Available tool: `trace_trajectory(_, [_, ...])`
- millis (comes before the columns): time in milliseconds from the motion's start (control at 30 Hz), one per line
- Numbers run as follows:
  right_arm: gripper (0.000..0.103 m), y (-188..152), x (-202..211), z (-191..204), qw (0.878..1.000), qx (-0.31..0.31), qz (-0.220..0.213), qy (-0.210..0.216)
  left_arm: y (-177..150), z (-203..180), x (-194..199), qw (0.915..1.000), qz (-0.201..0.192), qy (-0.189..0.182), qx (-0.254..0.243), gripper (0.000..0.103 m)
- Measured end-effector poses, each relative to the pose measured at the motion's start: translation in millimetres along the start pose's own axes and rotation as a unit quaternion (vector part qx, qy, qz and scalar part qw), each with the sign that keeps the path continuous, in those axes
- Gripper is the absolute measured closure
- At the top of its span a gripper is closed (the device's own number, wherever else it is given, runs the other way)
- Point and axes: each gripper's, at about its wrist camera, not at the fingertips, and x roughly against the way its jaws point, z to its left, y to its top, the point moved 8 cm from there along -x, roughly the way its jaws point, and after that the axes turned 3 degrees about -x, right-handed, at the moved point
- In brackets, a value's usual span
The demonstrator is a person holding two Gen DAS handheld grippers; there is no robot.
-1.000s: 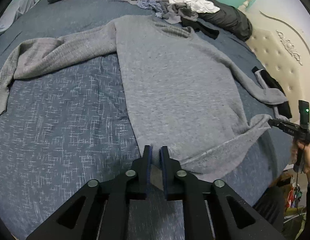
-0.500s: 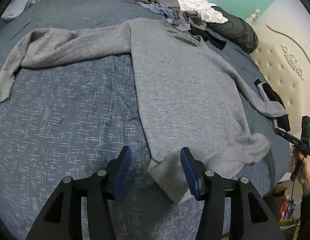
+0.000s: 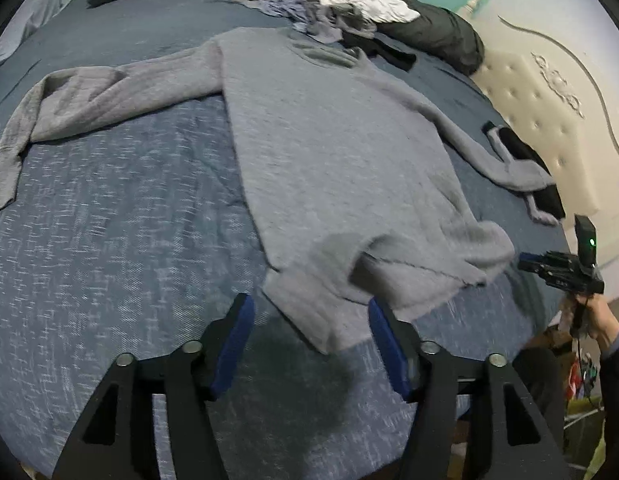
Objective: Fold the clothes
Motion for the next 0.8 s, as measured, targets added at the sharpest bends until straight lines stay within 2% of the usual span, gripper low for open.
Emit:
trace_trajectory(233, [0.074,-1,-15,6,1.0,-0.012,0.011,-0.001,-7,-2,-30,0.9993,0.019,0.032,-0.01,0.035])
trace_trajectory(300, [0.074,-2,-20,6,1.0,-0.021,0.013,0.0,-6,0,-37,0.9993,0.019,0.033,-0.007,0.038])
trace_trajectory(367, [0.074,-1,-22,4,0.999,-0.029,0.012,0.003,-5,1,-44,0.9993,0.022,0.031,-0.006,0.065])
trace_trajectory(467, [0.074,2,-27,3,0.999,-0.038,0.011,0.005,-8,-4,-50,0.9985,0.032,0.034,-0.028,0.087])
trace_trajectory(533, [0.074,9,-29,5,0.999,-0.04,0.009,0.014,-8,-7,-50,0.9977,0.034,0.038,-0.045,0.095])
trace_trajectory(633, [0.078,15,-30,9,0.999,-0.035,0.007,0.017,-5,-9,-43,0.9976,0.024,0.037,-0.054,0.099])
trace_trajectory(700, [0.094,18,-25,12,0.999,-0.034,-0.001,0.019,-2,-9,-35,0.9976,0.015,0.038,-0.056,0.1])
trace_trajectory(800, [0.097,23,-16,16,0.999,-0.031,-0.013,0.024,1,-8,-20,0.9974,0.005,0.039,-0.061,0.1])
